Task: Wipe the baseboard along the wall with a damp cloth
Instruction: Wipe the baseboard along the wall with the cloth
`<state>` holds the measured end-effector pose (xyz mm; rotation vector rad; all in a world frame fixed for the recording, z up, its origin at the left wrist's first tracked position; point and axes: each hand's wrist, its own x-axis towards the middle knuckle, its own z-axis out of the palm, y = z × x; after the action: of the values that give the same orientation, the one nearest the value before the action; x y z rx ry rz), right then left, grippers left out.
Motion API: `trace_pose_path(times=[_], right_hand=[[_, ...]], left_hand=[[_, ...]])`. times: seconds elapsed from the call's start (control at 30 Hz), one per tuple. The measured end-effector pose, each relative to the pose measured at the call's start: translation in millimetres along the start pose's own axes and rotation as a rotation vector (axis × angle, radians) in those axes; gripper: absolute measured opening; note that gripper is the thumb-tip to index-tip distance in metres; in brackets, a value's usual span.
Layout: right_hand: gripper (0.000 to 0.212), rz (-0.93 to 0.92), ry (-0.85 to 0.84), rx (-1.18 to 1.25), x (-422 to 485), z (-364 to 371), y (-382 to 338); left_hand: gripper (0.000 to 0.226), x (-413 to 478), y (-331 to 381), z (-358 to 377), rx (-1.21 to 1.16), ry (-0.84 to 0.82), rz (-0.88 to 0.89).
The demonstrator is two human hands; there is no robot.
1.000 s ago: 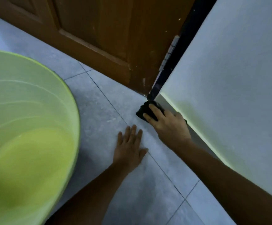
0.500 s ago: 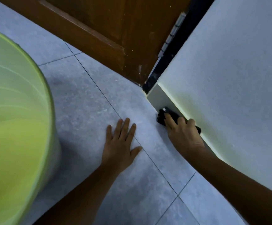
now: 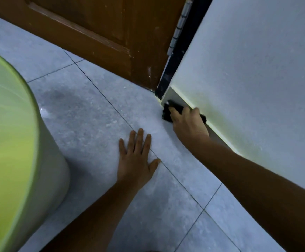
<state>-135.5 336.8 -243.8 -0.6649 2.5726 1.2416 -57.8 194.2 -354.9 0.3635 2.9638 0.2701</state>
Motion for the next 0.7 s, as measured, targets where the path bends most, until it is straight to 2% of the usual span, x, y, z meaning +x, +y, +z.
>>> trace_pose_path(times=[0.17,0.27,0.4,0.47,0.6,0.7], right_hand=[[0.047,-0.01,-0.129,0.036,-66,38,2],[0.047,0.066,-0.074,0.017,-71,23,15],[0.051,0.116,0.042,0.143,-20,-15,25],[0.05,0.097,0.055,0.118,-4,-20,20],[0.045,0.033,-0.039,0.116,-30,12,5],[0.046,0.043,-0.14,0.169,-75,41,-4]], left_hand=[[0.082,0,1,-2,0.007,0.001,-0.001],[0.082,-1,1,0,0.013,0.005,-0.005],[0.081,-1,2,3,0.014,-0.006,-0.005],[0.083,-2,3,1,0.014,-0.016,-0.002],[0.077,-6,7,-3,-0.007,0.009,-0.008],[0.065,-17,21,-1,-0.023,0.028,0.133]])
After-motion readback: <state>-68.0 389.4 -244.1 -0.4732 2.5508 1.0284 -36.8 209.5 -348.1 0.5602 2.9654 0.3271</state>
